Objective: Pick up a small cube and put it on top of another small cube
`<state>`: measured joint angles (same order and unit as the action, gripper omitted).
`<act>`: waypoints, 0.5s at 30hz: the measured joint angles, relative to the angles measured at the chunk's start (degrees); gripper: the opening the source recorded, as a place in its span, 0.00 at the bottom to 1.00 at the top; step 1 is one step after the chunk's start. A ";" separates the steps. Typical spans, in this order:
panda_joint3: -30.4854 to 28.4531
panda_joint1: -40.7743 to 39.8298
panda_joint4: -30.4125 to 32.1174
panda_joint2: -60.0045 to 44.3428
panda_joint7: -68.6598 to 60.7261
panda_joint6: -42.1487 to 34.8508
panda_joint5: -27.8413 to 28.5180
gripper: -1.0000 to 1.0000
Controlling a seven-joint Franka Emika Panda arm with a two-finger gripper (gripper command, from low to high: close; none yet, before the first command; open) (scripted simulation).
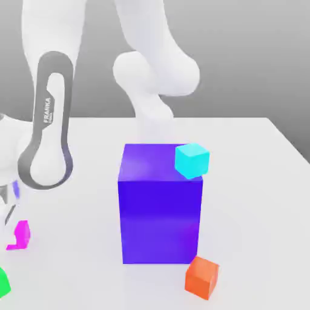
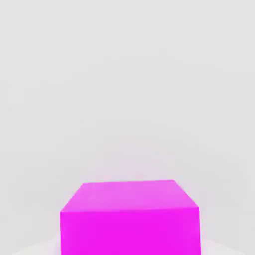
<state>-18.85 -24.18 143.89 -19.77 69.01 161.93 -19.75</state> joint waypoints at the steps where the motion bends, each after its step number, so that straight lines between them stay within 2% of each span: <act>1: -1.28 0.91 0.47 1.79 1.33 -1.26 1.76 0.00; 4: -3.37 2.54 0.34 5.44 3.03 -5.07 6.00 0.00; 15: 2.58 3.20 -15.76 2.00 -14.47 -17.25 11.11 0.00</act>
<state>-16.27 -20.98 128.13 -17.77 54.53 144.68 -8.64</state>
